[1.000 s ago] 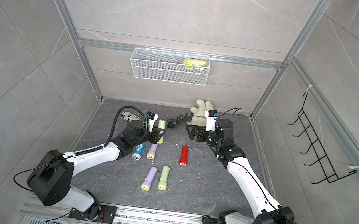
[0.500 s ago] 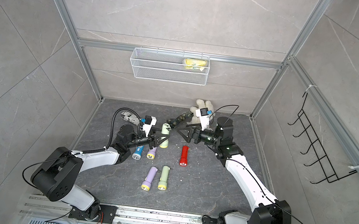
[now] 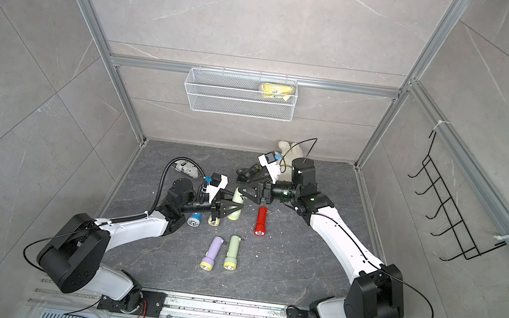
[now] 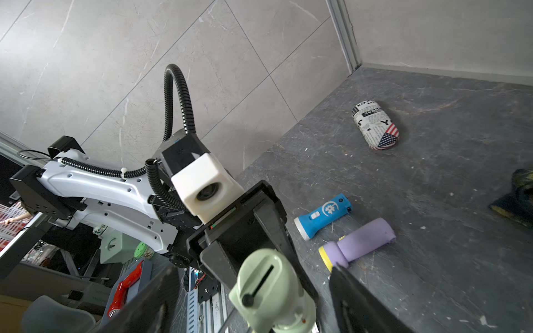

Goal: Close the plug at the bottom of the flashlight
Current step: Close the plug of the flashlight.

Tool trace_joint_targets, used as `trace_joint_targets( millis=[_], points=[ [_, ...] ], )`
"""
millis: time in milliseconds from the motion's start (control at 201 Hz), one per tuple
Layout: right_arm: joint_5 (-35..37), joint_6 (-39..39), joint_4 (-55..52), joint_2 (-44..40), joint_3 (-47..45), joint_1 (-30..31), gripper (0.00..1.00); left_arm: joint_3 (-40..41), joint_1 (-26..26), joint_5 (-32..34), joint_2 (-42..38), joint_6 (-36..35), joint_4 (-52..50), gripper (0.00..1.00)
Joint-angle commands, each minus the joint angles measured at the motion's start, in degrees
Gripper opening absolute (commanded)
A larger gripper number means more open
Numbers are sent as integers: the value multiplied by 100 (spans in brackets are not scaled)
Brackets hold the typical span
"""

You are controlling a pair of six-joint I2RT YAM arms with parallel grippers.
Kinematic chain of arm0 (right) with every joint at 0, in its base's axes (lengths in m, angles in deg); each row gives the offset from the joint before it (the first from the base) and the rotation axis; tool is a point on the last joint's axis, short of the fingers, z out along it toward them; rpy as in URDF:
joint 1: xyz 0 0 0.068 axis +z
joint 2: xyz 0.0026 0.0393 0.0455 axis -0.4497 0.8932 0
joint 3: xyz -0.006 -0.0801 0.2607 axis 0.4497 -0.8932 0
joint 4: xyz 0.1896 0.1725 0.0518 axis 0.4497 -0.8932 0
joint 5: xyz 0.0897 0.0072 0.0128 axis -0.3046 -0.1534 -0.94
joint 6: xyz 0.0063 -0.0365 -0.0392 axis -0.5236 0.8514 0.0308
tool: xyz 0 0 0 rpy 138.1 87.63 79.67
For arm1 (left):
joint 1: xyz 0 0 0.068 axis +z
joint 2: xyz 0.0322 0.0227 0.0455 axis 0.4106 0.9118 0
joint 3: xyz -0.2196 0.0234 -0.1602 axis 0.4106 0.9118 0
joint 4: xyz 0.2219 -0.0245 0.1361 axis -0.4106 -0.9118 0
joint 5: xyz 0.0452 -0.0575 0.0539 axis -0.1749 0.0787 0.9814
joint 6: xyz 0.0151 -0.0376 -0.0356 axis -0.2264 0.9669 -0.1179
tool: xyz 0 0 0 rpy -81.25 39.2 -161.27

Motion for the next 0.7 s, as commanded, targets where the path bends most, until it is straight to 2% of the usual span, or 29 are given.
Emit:
trace_joint_targets(
  millis=[0, 184, 338, 692],
  points=[
    [-200, 133, -262, 82, 190, 39, 79, -181, -38, -153, -375, -430, -38, 0],
    [-435, -49, 60, -2, -24, 39, 75, -141, -48, -220, -528, -463, 7, 0],
    [-666, -196, 389, -129, -212, 43, 68, -141, -52, -280, -556, -389, 117, 0],
    [-1061, -37, 199, -90, -144, 37, 60, -194, -64, -306, -636, -367, 65, 0]
  ],
)
